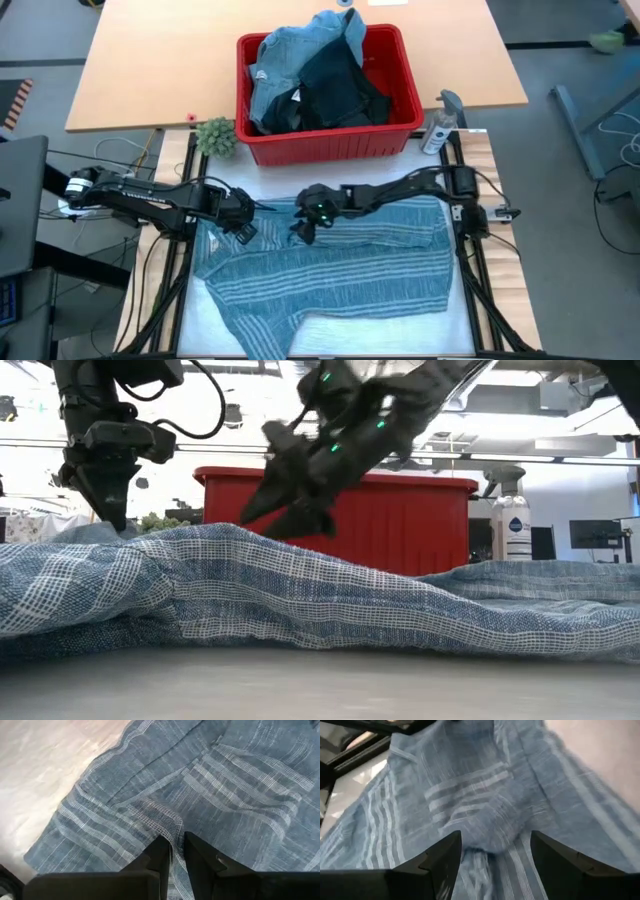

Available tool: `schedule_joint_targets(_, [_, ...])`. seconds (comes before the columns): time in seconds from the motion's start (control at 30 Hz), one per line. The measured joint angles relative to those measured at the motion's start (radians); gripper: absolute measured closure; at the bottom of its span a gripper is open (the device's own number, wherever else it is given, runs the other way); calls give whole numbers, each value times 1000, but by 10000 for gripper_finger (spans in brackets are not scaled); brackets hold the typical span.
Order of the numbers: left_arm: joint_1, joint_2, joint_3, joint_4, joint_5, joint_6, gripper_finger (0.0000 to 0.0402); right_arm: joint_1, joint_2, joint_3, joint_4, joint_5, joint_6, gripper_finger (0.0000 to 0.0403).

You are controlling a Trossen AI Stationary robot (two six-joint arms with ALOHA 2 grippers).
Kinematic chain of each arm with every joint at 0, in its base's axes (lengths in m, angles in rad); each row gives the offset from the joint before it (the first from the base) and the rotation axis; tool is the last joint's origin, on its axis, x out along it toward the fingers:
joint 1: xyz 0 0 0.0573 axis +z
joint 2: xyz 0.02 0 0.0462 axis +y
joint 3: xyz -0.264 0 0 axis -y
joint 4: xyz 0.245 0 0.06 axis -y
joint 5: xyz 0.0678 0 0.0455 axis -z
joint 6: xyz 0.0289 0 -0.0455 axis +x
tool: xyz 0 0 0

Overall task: Fold Laundry from Bin
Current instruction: Fold the blue polo shirt

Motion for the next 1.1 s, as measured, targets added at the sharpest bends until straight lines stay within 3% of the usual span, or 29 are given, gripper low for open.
schedule_joint_targets(0.17, [0, 0, 0, -6, -12, 0, 356, -16, 77, 75, -15, -72, 25, 139])
schedule_joint_targets(0.37, [0, 0, 0, -5, -21, 17, 356, -24, 87, 78, -69, -70, 20, 139])
schedule_joint_targets(0.87, [0, 0, 0, -3, -47, 26, 356, 1, 150, 78, -10, -92, 25, 142])
schedule_joint_targets(1.0, [0, 0, 0, -3, -51, 31, 356, -2, 149, 79, -3, -84, 25, 195])
schedule_joint_targets(1.1, [0, 0, 0, -3, -53, 35, 356, -4, 149, 78, 6, -81, 26, 287])
